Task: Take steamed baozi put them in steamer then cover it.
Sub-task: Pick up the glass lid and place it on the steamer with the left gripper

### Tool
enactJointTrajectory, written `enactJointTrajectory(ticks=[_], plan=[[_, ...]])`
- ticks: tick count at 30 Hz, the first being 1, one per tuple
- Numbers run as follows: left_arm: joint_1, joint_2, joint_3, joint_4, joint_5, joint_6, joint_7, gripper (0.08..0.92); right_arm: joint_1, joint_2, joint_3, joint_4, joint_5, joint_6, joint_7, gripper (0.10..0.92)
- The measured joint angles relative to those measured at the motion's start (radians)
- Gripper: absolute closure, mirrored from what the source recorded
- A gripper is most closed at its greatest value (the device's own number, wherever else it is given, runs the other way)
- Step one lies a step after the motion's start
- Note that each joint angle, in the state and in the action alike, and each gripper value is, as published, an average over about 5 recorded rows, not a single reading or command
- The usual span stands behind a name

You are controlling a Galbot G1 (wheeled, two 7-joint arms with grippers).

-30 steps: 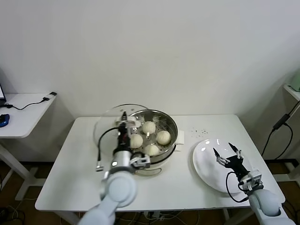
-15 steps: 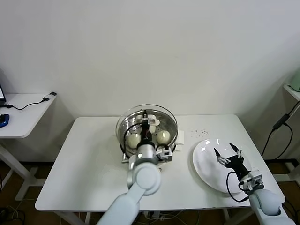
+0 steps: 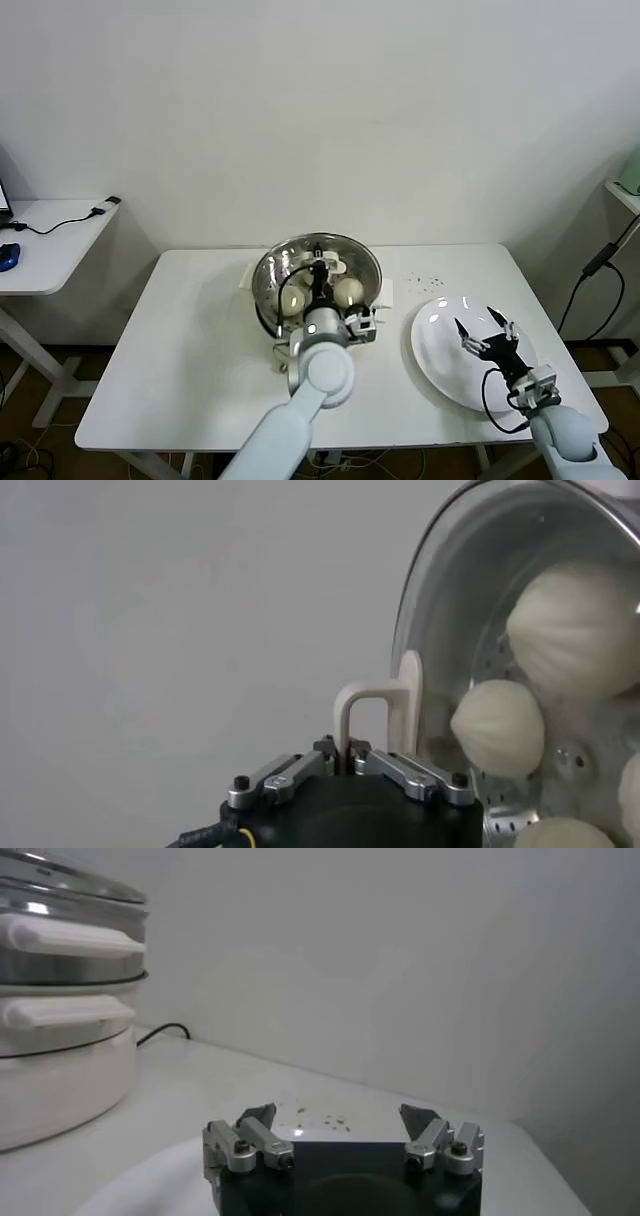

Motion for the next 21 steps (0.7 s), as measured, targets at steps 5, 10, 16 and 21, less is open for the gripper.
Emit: enactJointTrajectory(ticks=[5, 10, 16, 21], plan=[[0.0, -0.007, -0.011, 0.015, 0.0, 0.0, -0.007, 0.854, -0.002, 0.003, 0.004, -0.004, -0.003, 0.004, -0.005, 0.203], [0.005, -0.01, -0.014, 0.027, -0.003, 0.0, -0.017, 0.854, -0.004, 0.007, 0.008, -0.01, -0.008, 0.008, -0.011, 0.203], [0.002, -0.016, -0.017, 0.043, -0.013, 0.0, -0.036, 0.854, -0.007, 0.008, 0.014, -0.012, -0.009, 0.011, -0.016, 0.203], [0.004, -0.017, -0.02, 0.051, -0.018, 0.0, -0.054, 0.854, -0.01, 0.011, 0.019, -0.017, -0.012, 0.016, -0.021, 0.203]])
